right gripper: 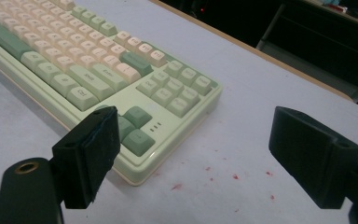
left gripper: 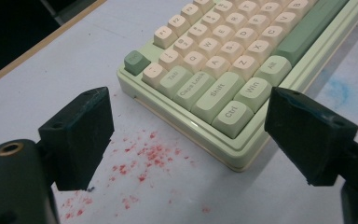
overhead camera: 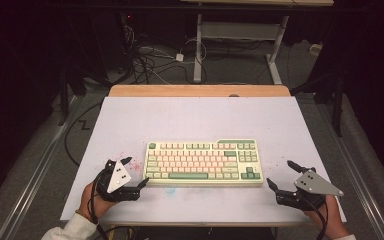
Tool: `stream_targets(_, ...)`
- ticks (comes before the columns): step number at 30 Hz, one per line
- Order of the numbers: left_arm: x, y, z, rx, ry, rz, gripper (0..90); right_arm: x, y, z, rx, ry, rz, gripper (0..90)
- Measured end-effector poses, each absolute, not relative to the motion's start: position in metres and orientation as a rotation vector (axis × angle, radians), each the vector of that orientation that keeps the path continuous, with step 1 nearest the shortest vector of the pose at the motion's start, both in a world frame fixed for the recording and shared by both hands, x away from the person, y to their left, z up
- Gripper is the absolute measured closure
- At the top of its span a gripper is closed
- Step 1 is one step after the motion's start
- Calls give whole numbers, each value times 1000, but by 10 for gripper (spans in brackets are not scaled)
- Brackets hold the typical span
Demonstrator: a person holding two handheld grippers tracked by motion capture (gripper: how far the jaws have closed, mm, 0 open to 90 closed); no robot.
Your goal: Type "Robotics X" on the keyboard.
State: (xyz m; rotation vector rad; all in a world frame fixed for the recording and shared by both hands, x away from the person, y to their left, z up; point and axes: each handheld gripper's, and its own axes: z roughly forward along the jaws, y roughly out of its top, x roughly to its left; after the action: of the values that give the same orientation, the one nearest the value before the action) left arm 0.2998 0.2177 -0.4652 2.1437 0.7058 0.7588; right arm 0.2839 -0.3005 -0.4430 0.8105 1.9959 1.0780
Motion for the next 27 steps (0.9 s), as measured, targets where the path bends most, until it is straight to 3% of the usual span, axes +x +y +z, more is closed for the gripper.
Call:
stream_targets(19,295,219,-463,2123,731,753,155,286,-295,-439,811,2000,1089,167)
stream_targets(27,295,219,-455,2092,763,728,263,290,-286,-440,793,2029,1073,166)
